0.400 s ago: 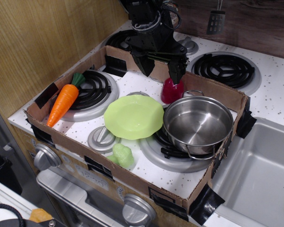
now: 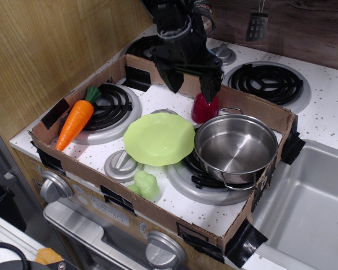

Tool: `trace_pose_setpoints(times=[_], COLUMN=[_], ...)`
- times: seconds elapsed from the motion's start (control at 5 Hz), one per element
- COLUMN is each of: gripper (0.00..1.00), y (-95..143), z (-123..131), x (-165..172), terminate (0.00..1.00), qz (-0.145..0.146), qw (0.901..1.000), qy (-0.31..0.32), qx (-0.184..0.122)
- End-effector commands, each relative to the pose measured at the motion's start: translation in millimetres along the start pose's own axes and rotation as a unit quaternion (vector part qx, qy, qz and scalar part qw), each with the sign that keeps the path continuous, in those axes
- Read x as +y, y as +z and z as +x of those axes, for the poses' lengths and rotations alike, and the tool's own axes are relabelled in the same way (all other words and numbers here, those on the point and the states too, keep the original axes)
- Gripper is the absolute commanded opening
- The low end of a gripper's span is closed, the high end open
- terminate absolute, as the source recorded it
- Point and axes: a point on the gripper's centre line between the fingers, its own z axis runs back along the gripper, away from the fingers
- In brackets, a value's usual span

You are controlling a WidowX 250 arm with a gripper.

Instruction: Put carrot on plate

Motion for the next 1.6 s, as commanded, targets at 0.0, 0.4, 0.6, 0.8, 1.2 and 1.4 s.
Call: trace_pose_setpoints(times=[0.0,0.4,0.6,0.8,1.2,1.4], gripper=[1.00,1.00,1.00,1.00,1.00,1.00], y=[75.3,81.4,76.1,73.0,49.6,36.0], z=[-11.0,-65.0,-81.2,-90.2,-92.5,-88.2], x=[18.3,70.4,88.6,101.0,113.2,120.2], terminate=[0.00,0.00,0.00,0.00,0.00,0.00], qz=[0.094,0.186,0.221,0.245,0.233,0.217], qw=[0.9951,0.9778,0.9694,0.9647,0.9689,0.9737], qy=[0.031,0.065,0.058,0.040,0.035,0.041], qx=[-0.006,0.071,0.090,0.089,0.074,0.056])
